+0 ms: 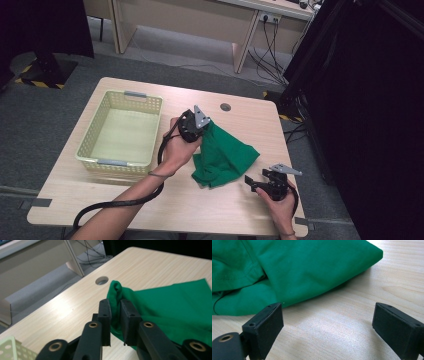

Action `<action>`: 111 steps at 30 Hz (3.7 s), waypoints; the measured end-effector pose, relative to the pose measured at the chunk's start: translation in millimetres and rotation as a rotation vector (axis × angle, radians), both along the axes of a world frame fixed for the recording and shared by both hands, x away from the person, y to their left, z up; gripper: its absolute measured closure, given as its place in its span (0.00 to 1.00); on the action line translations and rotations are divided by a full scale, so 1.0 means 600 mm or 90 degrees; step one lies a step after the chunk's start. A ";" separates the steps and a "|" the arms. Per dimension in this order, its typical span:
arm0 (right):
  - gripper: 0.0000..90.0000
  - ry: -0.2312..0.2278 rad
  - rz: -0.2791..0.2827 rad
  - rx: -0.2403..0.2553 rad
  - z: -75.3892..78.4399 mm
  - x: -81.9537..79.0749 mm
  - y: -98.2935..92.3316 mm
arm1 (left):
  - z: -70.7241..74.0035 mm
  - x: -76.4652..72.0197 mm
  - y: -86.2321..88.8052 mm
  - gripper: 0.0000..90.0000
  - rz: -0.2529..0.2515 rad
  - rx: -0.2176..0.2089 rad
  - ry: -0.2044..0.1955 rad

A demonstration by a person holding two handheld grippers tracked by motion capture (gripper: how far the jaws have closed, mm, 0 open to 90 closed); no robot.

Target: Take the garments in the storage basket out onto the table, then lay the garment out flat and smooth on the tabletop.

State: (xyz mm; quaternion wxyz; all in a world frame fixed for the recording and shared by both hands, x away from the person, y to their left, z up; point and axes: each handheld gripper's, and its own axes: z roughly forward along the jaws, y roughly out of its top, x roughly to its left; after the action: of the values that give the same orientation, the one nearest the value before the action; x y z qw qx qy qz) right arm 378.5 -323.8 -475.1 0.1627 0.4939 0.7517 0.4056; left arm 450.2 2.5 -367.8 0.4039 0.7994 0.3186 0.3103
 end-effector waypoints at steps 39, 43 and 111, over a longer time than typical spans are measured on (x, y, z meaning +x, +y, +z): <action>0.12 0.004 0.000 -0.001 0.000 0.001 0.000 | -0.030 -0.046 0.026 0.27 0.039 -0.074 0.002; 0.12 0.004 0.000 0.000 0.000 0.001 0.000 | -0.050 -0.072 0.038 0.25 0.026 -0.091 0.018; 0.12 0.004 -0.001 0.010 0.000 0.002 -0.002 | -0.182 -0.197 0.084 0.15 -0.074 -0.126 0.051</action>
State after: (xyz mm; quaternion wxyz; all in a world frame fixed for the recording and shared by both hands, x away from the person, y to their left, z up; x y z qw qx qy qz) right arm 379.5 -324.9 -475.2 0.1567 0.4973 0.7486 0.4095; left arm 331.7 53.0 -477.2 0.4850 0.7847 0.3167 0.2208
